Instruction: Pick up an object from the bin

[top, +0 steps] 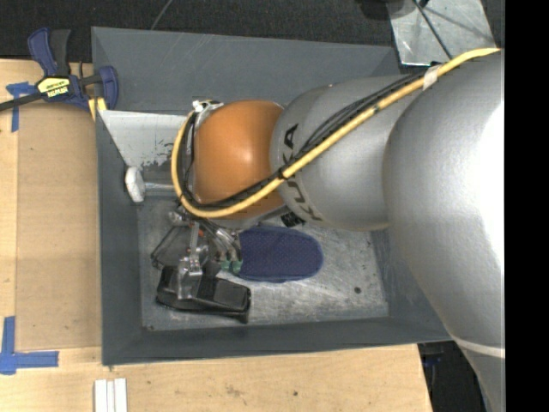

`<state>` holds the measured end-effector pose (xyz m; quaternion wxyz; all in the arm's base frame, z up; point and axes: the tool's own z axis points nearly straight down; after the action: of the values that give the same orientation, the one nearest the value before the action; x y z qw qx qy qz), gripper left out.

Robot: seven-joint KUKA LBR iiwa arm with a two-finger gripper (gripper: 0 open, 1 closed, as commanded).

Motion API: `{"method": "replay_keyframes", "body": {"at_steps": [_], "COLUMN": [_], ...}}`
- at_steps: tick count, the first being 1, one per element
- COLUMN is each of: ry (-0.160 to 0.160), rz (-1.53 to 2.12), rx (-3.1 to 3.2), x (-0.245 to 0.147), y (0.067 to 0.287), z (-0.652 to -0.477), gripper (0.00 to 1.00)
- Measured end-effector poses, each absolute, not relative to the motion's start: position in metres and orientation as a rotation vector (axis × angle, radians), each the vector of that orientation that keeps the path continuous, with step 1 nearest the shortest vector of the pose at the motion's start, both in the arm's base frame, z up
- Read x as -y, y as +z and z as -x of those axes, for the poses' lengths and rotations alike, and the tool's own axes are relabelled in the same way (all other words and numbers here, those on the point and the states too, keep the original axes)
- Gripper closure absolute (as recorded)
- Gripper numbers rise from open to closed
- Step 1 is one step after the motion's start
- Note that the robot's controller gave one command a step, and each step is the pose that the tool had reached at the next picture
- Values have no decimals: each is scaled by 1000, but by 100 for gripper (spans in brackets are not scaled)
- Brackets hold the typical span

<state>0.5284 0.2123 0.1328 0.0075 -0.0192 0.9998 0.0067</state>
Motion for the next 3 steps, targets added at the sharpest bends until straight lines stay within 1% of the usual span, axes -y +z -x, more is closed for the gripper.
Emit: {"method": "replay_keyframes", "body": {"at_steps": [1, 2, 3], "ry": [4, 14, 16], "rz": [121, 168, 234], "rx": [-3132, -3122, -3120], "x": [-205, -187, -186], "y": [168, 133, 130], "z": [-532, -533, -538], "gripper": [0, 0, 0]}}
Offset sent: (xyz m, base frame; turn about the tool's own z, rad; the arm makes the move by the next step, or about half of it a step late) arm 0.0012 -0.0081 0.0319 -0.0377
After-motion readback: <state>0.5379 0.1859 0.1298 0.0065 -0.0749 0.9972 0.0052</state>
